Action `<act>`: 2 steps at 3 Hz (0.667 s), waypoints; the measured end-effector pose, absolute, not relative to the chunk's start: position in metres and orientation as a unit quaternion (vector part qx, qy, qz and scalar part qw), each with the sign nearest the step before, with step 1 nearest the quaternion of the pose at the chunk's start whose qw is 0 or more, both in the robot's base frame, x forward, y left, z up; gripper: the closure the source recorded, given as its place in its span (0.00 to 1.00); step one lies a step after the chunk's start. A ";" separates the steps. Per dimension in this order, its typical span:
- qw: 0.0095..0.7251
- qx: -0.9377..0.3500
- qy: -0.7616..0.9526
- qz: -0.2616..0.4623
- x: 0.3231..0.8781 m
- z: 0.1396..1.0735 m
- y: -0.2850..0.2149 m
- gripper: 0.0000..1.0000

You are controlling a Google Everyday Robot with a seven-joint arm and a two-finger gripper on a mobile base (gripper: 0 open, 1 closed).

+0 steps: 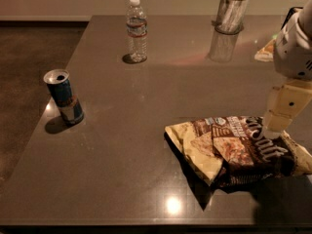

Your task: Move brown chip bag near water bottle

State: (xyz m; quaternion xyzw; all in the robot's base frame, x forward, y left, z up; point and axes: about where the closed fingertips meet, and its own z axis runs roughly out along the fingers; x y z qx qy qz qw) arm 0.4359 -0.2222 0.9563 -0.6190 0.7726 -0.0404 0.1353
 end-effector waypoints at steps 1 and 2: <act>0.111 -0.633 0.766 -0.028 0.429 0.937 -0.222 0.00; 0.088 -0.650 0.755 -0.021 0.419 0.914 -0.218 0.00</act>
Offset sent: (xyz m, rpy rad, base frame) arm -0.0301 0.0084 -0.0778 -0.0680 0.1754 0.1260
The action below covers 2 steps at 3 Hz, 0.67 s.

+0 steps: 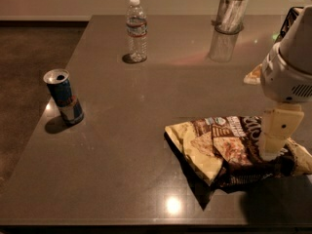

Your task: Move brown chip bag near water bottle

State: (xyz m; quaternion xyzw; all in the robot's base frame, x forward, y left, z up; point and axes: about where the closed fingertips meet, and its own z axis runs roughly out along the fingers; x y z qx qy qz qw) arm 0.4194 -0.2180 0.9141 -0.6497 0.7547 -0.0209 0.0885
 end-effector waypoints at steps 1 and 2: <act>0.069 -0.665 0.743 -0.013 0.412 0.893 -0.215 0.00; 0.044 -0.675 0.737 -0.010 0.408 0.874 -0.213 0.00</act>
Offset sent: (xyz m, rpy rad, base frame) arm -0.0180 0.0058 -0.0669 -0.0883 0.1531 0.0901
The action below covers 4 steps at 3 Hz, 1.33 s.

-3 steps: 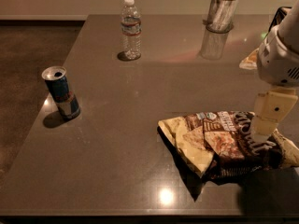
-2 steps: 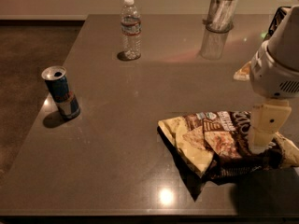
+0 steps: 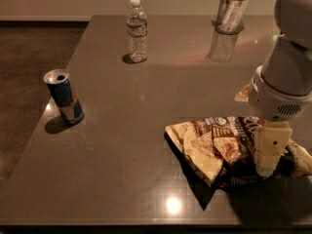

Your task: Move brown chip bag near water bottle

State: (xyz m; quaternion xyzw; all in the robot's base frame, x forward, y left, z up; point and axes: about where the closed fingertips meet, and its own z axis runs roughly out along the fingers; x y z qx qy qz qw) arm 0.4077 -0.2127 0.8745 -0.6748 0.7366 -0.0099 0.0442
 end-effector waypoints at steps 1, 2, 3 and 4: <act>0.019 -0.675 0.737 -0.013 0.407 0.862 -0.212 0.18; 0.015 -0.662 0.749 -0.028 0.413 0.863 -0.214 0.42; 0.036 -0.640 0.766 -0.050 0.427 0.888 -0.212 0.65; 0.063 -0.619 0.780 -0.067 0.456 0.917 -0.207 0.88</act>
Offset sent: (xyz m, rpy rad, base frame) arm 0.0089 -0.0039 -0.0088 -0.0983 0.0153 -0.0860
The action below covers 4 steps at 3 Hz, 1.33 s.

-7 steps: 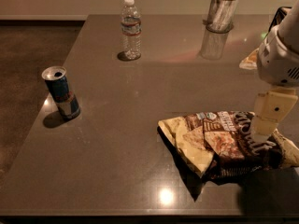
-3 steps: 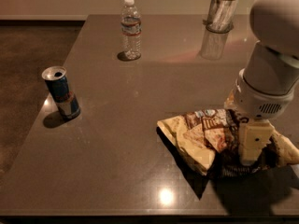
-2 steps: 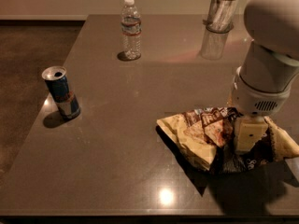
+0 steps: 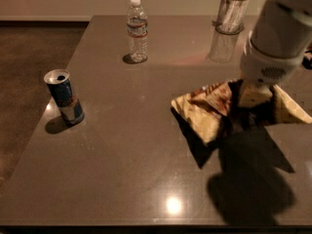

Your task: Move brown chip bag near water bottle

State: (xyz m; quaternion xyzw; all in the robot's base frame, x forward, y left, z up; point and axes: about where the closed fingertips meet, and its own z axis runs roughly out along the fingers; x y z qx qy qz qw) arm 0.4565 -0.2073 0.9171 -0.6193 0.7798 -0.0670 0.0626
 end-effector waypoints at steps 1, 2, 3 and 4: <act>0.098 -0.593 0.796 -0.073 0.502 0.949 -0.203 1.00; 0.145 -0.546 0.822 -0.069 0.577 0.975 -0.200 1.00; 0.172 -0.520 0.834 -0.066 0.623 0.986 -0.194 1.00; 0.188 -0.498 0.844 -0.064 0.662 0.975 -0.184 1.00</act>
Offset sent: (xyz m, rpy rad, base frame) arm 0.1706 0.0038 0.0859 0.1744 -0.1825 -0.2363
